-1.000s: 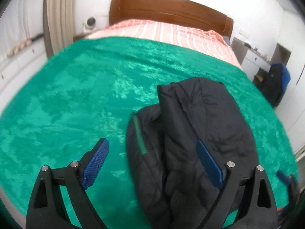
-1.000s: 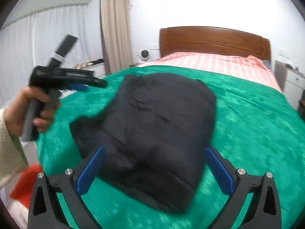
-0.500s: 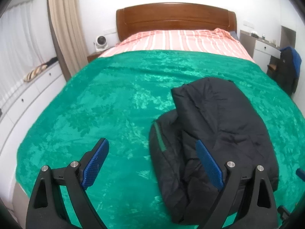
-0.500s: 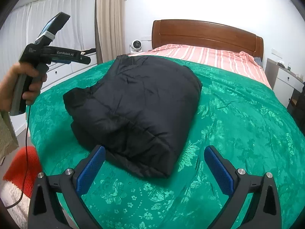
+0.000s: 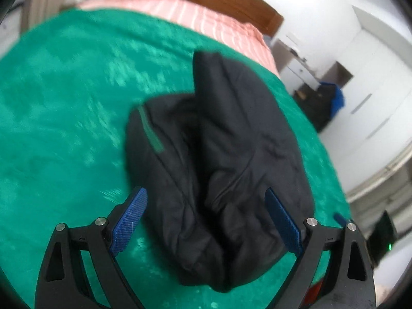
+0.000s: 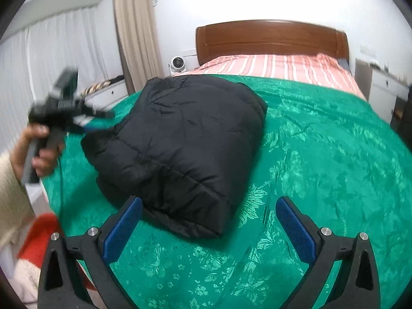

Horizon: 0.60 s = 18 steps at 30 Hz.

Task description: Fold large clothes

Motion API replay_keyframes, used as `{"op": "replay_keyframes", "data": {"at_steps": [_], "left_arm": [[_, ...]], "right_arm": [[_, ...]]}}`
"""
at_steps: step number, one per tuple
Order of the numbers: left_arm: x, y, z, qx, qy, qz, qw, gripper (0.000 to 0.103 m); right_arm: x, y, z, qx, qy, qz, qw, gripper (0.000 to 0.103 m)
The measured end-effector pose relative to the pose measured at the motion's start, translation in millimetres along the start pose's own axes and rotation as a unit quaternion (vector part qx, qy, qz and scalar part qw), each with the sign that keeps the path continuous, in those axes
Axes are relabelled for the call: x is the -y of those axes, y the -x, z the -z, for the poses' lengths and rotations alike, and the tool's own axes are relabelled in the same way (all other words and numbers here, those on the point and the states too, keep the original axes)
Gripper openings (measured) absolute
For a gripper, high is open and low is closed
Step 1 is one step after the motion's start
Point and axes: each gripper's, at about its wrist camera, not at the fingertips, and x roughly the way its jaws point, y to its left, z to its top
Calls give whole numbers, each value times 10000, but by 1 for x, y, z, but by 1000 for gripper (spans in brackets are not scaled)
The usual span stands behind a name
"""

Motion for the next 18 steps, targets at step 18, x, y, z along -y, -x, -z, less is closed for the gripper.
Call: {"op": "replay_keyframes", "data": {"at_steps": [18], "left_arm": [[-35,-122,-6,-1610,-62,5,9869,103]], "right_arm": [[89,-210,-45,-2050,-2347,-2554,9152,102]]}}
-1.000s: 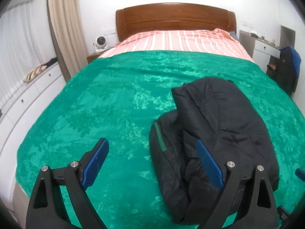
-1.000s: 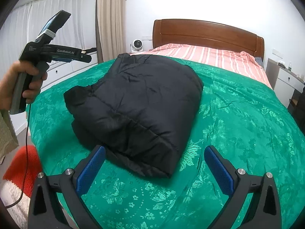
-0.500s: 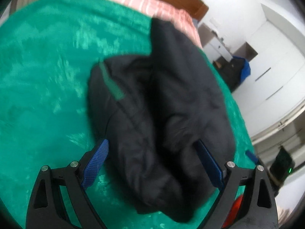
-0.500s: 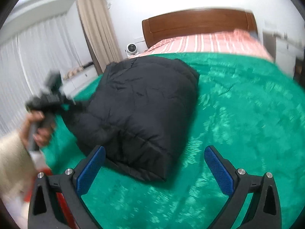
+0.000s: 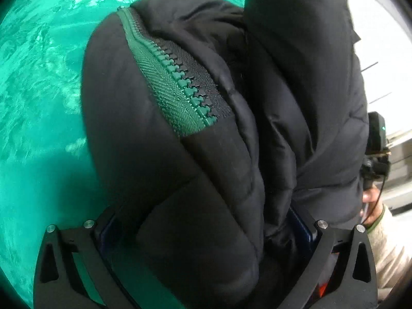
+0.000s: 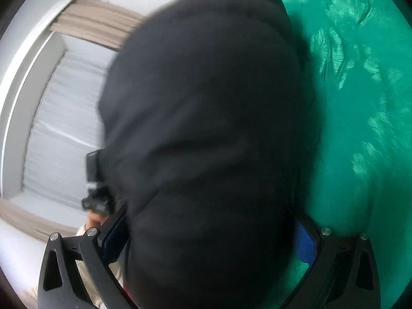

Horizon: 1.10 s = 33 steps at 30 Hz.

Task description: Fold large clothes

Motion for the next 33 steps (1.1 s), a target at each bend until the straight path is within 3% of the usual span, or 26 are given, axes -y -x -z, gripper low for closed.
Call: {"op": "replay_keyframes", "data": {"at_steps": [2,5,6,8,10,12,14,17,20,21,22,23,25,27,28,29,33], "left_arm": [[2,-2,0,111,71,-70,9999,103],[20,6,15,639,32,-398,9972,96],[26,14,25,911,75,-357,9952,84],[37,28,39,1306,45,-432,9905,74],[55,47,55,1691,-129,-563,9839,63],[75,66,59,1978,-323,-637,9776,61],[90,81,52,2151,-474,-702,9729,59],[113,102,17,2401,-621,-702,9662,59],[132,106,-31,2531,-668,-845,9614,63],[134,102,-45,2485,-634,-913,9622,76],[132,89,-64,2358,-574,-1087,9640,96],[126,73,-78,2231,-467,-1341,9644,103],[109,41,-87,1900,-252,-1623,9679,102],[93,6,-84,1491,-32,-1705,9740,98],[91,-1,-77,1564,-10,-1498,9763,97],[91,-1,-71,1689,16,-1400,9756,97],[116,14,-35,1980,-280,-1750,9640,96]], "right_arm": [[-29,-8,-1,212,1007,811,9914,101],[-90,-14,20,560,2523,1865,9479,92],[-104,-14,30,685,2904,2039,9324,88],[-131,-10,55,1023,3584,2246,9004,84],[-152,-2,76,1363,4008,2292,8765,81],[-172,8,92,1704,4300,2217,8584,80],[-185,18,93,1958,4420,2143,8488,79],[-196,40,62,2239,4280,2002,8524,78],[-186,62,6,2266,3772,1805,8797,80],[-178,66,-12,2207,3559,1795,8902,88],[-164,68,-34,2062,3255,1835,9043,101],[-146,69,-52,1928,2873,2071,9151,103],[-112,67,-71,1775,2179,2587,9242,103],[-91,72,-62,1715,1866,2759,9272,103],[-90,76,-54,1771,1878,2730,9267,103],[-92,80,-41,1842,1949,2684,9252,103],[-103,98,6,1992,2339,2898,9065,103]]}}
